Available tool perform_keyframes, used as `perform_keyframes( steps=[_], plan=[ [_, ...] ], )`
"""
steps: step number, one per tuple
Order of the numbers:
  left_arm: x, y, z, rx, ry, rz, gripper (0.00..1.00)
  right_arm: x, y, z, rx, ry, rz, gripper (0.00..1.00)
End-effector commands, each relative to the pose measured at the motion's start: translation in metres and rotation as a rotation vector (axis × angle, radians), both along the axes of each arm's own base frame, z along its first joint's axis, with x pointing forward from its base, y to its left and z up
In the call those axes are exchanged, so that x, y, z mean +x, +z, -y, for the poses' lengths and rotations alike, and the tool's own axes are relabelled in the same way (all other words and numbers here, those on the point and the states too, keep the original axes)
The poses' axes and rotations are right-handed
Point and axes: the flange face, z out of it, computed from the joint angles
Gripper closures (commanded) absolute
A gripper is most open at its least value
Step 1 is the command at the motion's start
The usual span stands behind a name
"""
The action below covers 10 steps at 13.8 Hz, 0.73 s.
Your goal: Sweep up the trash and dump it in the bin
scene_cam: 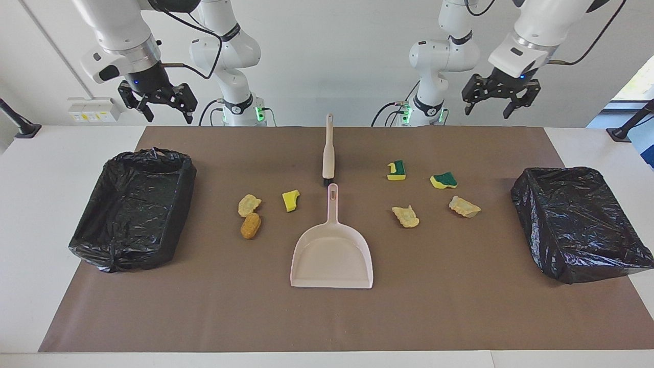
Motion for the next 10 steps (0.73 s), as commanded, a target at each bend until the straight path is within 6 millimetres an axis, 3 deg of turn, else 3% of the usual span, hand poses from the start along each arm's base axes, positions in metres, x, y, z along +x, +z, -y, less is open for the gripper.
perform_keyframes(
  steps=[1, 4, 7, 10],
  plan=[
    [-0.046, -0.029, 0.048, 0.005, 0.007, 0.010, 0.00, 0.018, -0.024, -0.028, 0.002, -0.027, 0.005, 0.00],
    [-0.087, -0.061, 0.102, -0.016, 0.009, 0.013, 0.00, 0.029, -0.039, -0.031, 0.001, -0.026, -0.001, 0.00],
    [-0.121, -0.096, 0.156, -0.028, 0.006, 0.028, 0.00, 0.056, -0.077, -0.063, -0.002, -0.024, -0.006, 0.00],
    [-0.149, -0.120, 0.195, -0.035, -0.002, 0.035, 0.00, 0.066, -0.104, -0.091, 0.033, -0.072, -0.031, 0.00]
  ],
)
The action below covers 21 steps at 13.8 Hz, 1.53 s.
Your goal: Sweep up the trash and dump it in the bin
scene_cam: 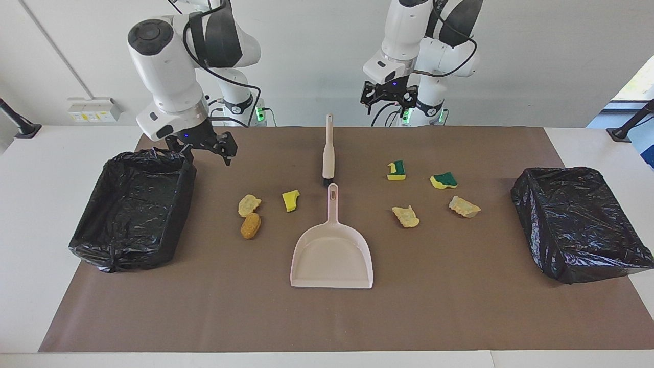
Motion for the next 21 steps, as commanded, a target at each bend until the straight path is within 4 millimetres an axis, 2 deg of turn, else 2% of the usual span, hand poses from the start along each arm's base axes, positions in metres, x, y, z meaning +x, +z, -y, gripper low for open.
perform_keyframes(
  steps=[1, 3, 5, 7, 10, 11, 13, 15, 19, 21],
  plan=[
    [-0.030, -0.023, 0.019, -0.029, 0.004, 0.016, 0.00, 0.013, -0.022, -0.038, 0.027, -0.032, 0.007, 0.00],
    [-0.042, -0.047, 0.033, -0.030, -0.018, 0.017, 0.00, 0.021, -0.055, -0.075, 0.024, -0.071, 0.005, 0.00],
    [-0.061, -0.085, 0.069, -0.010, -0.024, -0.004, 0.00, 0.027, -0.071, -0.085, 0.074, -0.126, -0.017, 0.00],
    [-0.074, -0.117, 0.094, -0.009, -0.045, -0.007, 0.00, 0.035, -0.079, -0.111, 0.106, -0.158, -0.029, 0.00],
    [-0.097, -0.147, 0.110, 0.005, -0.093, -0.018, 0.00, 0.032, -0.098, -0.166, 0.124, -0.203, -0.026, 0.00],
    [-0.100, -0.153, 0.108, 0.008, -0.092, -0.017, 0.00, 0.031, -0.105, -0.175, 0.125, -0.195, -0.025, 0.00],
    [-0.114, -0.162, 0.112, 0.015, -0.099, -0.022, 0.00, 0.033, -0.108, -0.184, 0.165, -0.204, -0.021, 0.00],
    [-0.117, -0.166, 0.113, 0.014, -0.102, -0.019, 0.00, 0.029, -0.118, -0.206, 0.171, -0.177, -0.026, 0.00],
    [-0.124, -0.171, 0.115, 0.018, -0.105, -0.022, 0.00, 0.032, -0.120, -0.202, 0.170, -0.175, -0.027, 0.00],
    [-0.132, -0.186, 0.117, 0.030, -0.112, -0.029, 0.04, 0.030, -0.119, -0.206, 0.175, -0.166, -0.028, 0.00]
  ],
)
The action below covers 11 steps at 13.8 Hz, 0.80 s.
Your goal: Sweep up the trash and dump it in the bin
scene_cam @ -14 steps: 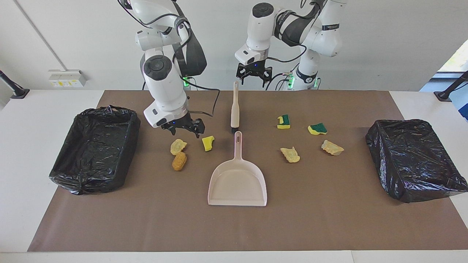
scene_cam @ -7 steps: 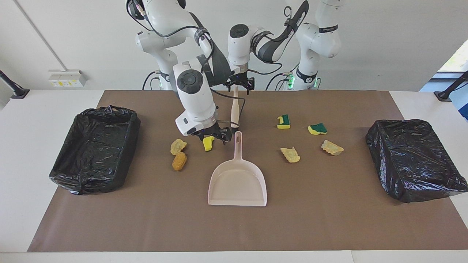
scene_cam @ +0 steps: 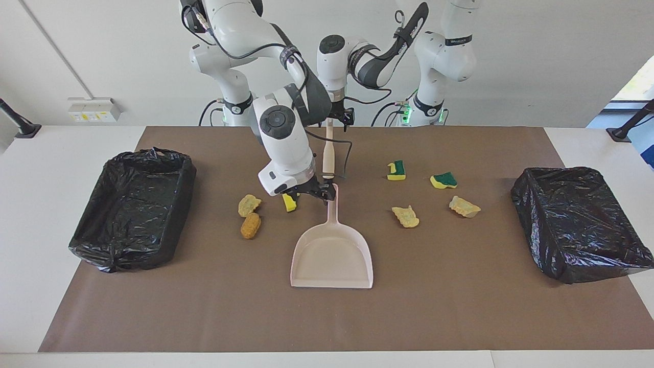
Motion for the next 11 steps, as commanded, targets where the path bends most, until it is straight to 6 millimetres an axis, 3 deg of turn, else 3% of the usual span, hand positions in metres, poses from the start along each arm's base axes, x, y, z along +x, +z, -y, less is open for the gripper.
perform_keyframes(
  steps=[1, 3, 5, 6, 8, 11],
  plan=[
    [-0.012, -0.017, 0.002, -0.009, 0.014, 0.002, 0.08, 0.002, 0.002, -0.005, 0.028, -0.003, 0.000, 0.00],
    [-0.009, -0.016, 0.004, -0.024, 0.019, 0.008, 0.37, 0.001, 0.000, -0.007, 0.030, 0.023, -0.001, 0.00],
    [-0.005, -0.017, 0.002, -0.019, 0.024, 0.006, 0.75, 0.002, 0.000, -0.004, 0.033, 0.037, 0.002, 0.00],
    [-0.005, -0.017, 0.001, -0.011, 0.023, 0.000, 0.86, 0.002, 0.000, -0.005, 0.033, 0.039, 0.002, 0.00],
    [-0.005, -0.016, -0.002, 0.005, 0.026, -0.009, 1.00, 0.002, 0.000, -0.005, 0.033, 0.039, 0.002, 0.00],
    [0.026, 0.015, -0.031, 0.072, 0.104, -0.049, 1.00, 0.001, -0.001, -0.007, 0.034, 0.041, 0.006, 0.00]
  ],
)
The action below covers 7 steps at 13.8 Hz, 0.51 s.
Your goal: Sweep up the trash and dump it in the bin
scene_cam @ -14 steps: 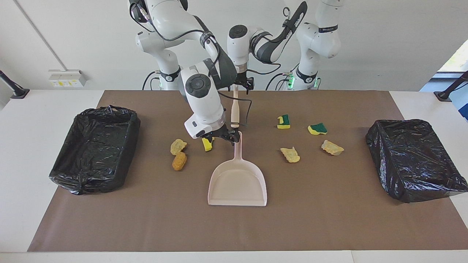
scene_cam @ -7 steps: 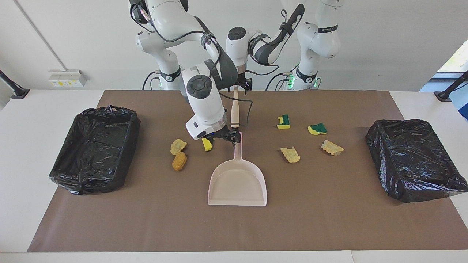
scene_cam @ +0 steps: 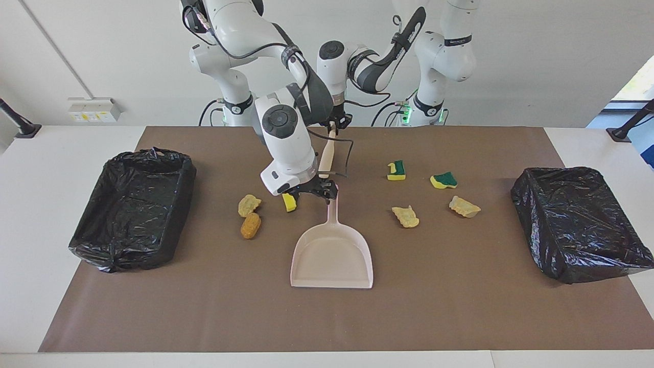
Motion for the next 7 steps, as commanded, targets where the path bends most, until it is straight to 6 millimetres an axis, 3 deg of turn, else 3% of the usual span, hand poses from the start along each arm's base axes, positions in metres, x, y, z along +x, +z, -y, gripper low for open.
perform_keyframes(
  steps=[1, 2, 4, 7],
  plan=[
    [0.021, 0.031, -0.031, 0.058, 0.069, -0.039, 1.00, 0.002, -0.001, -0.007, 0.034, 0.025, 0.013, 0.00],
    [0.034, 0.040, -0.046, 0.070, 0.106, -0.046, 1.00, -0.003, -0.004, -0.017, 0.028, 0.044, 0.014, 0.00],
    [0.060, 0.055, -0.082, 0.092, 0.185, -0.057, 1.00, -0.003, -0.012, -0.019, 0.015, 0.052, 0.006, 0.00],
    [0.098, 0.060, -0.130, 0.134, 0.288, -0.035, 1.00, -0.004, -0.028, -0.039, 0.011, 0.092, 0.041, 0.00]
  ],
)
